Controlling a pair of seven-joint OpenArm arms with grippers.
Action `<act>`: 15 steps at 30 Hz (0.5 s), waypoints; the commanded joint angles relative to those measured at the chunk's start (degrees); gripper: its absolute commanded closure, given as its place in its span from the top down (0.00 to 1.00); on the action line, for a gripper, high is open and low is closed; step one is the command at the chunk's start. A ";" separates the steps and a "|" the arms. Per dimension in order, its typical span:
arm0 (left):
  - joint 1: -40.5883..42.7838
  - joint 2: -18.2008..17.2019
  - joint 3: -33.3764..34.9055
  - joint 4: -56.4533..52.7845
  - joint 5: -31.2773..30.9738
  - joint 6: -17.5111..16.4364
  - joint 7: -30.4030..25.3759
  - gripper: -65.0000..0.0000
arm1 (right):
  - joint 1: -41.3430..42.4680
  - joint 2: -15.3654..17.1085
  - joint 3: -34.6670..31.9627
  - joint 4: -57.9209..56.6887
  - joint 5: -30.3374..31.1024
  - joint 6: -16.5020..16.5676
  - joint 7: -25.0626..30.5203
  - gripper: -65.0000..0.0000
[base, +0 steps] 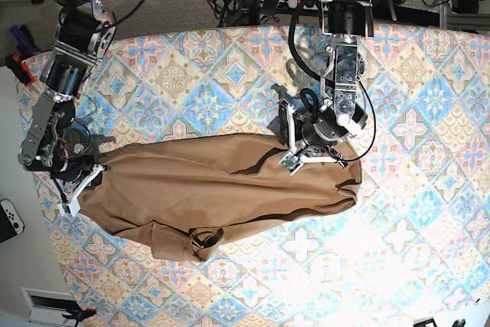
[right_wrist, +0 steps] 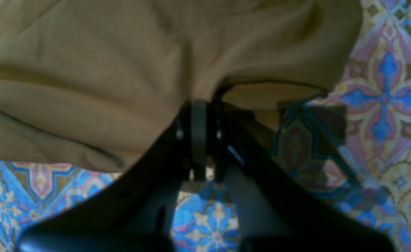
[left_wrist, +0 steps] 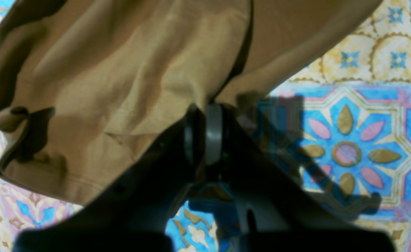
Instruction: Layout the t-shirt on the table in an organized manner, then fold the t-shirt properly
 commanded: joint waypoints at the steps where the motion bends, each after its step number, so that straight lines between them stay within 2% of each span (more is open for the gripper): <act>1: -1.11 0.16 0.11 1.02 -0.36 0.29 -0.91 0.00 | 1.72 1.06 0.17 1.27 0.88 0.13 0.85 0.00; 3: -1.11 0.25 0.11 1.02 -0.36 0.29 -0.91 0.00 | 1.72 1.06 0.17 1.27 0.88 0.13 0.85 0.00; 6: -1.02 0.25 0.20 1.02 -0.36 0.29 -1.08 0.20 | 1.72 1.06 0.08 1.27 0.88 0.13 0.85 0.00; 7: -1.02 0.25 0.20 1.02 -0.36 0.29 -1.08 0.23 | 1.72 1.06 0.08 1.27 0.88 0.13 0.85 0.00; 12: -1.37 0.25 0.29 0.93 1.23 0.29 -1.17 0.25 | 1.72 1.06 0.08 1.27 0.88 0.13 0.85 0.00; 15: -1.46 0.07 2.92 0.85 4.04 0.29 -1.17 0.25 | 1.63 1.06 0.08 1.27 0.88 0.13 0.85 0.00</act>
